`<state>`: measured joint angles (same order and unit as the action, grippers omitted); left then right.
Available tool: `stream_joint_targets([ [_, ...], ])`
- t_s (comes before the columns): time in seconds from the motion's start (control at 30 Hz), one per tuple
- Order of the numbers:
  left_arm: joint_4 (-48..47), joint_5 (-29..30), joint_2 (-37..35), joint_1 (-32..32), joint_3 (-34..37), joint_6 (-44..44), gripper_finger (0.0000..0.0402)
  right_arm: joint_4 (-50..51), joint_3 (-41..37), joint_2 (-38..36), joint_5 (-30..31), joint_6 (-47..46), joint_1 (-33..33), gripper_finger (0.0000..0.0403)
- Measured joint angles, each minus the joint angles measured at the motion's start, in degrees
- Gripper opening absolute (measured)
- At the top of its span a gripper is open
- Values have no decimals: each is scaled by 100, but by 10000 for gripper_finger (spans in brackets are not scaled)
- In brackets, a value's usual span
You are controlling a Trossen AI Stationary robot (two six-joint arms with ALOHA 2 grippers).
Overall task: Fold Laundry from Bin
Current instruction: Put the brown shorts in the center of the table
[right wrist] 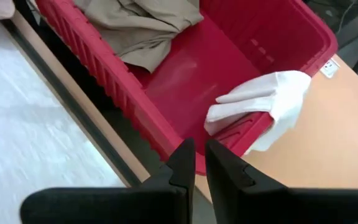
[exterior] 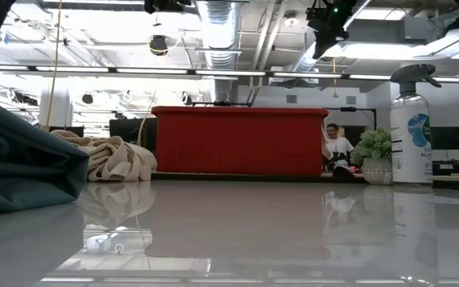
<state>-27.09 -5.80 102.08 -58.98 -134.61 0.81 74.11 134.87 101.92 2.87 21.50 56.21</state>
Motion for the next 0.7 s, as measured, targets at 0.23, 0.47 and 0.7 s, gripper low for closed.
stream_joint_targets([
  [0.23, -103, -634, -8, -37, 3, 392, 173, 0, 0, 1, -20, 155, 58, 64],
  [0.47, 27, -995, 765, 9, 9, 243, 184, 0, 0, 1, -17, -42, 260, 64],
  [0.7, 736, -346, 1484, 6, -34, -368, 208, 8, 0, 1, -18, -67, 260, 64],
])
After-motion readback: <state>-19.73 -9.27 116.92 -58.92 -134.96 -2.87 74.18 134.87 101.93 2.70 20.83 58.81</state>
